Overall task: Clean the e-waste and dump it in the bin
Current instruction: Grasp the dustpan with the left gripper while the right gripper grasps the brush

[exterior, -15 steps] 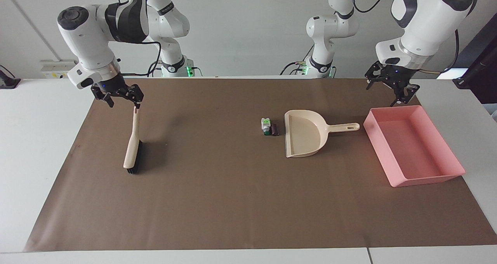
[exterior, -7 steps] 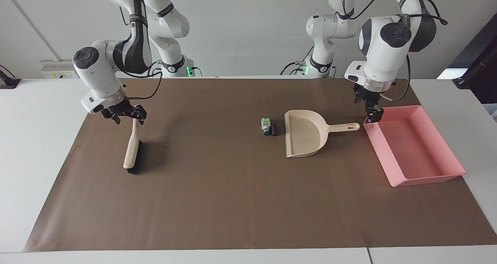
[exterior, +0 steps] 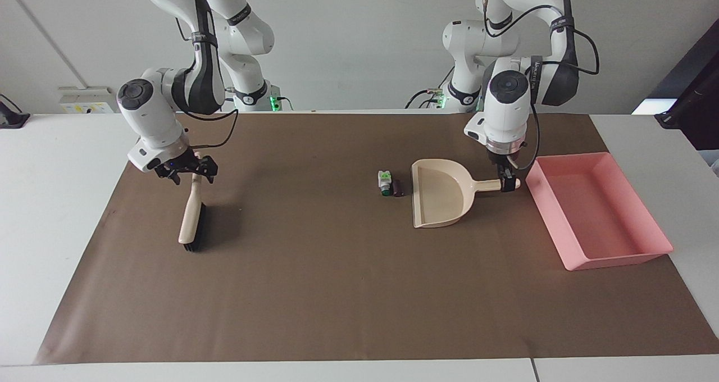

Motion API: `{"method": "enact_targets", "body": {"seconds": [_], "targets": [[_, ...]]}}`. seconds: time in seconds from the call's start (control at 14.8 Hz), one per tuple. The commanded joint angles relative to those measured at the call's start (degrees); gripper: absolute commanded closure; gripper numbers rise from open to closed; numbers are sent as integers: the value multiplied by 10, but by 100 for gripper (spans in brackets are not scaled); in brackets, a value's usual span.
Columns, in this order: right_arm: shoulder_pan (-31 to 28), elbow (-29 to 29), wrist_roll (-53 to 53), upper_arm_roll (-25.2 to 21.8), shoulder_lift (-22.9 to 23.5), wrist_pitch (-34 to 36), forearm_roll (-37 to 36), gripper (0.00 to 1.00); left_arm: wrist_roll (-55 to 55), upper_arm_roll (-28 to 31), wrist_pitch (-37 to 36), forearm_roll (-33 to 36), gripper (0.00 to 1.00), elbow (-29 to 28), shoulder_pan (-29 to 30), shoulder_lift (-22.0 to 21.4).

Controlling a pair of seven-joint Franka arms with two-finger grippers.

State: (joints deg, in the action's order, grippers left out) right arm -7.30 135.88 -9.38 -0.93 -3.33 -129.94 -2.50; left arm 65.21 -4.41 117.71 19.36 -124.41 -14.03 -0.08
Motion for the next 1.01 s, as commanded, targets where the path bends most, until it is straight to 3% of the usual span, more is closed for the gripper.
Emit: {"method": "enact_targets", "body": {"seconds": [0.0, 0.2, 0.54, 0.67, 0.88, 0.94], "targets": [[-14, 18, -23, 4, -8, -20, 13, 2, -32, 6, 38, 19, 5, -25, -13, 8], [-18, 24, -23, 4, -11, -21, 14, 7, -55, 6, 46, 38, 7, -48, -14, 8], [-17, 23, -21, 5, -11, -20, 26, 30, -57, 6, 58, 39, 9, -63, -14, 6], [-16, 21, -20, 5, -10, -21, 35, 32, -61, 6, 58, 39, 12, -64, -14, 5], [-16, 21, -20, 5, -10, -21, 36, 33, -68, 7, 61, 40, 31, -64, -19, 5], [-15, 22, -20, 5, -10, -21, 36, 34, -68, 6, 61, 40, 41, -65, -21, 5]]}}
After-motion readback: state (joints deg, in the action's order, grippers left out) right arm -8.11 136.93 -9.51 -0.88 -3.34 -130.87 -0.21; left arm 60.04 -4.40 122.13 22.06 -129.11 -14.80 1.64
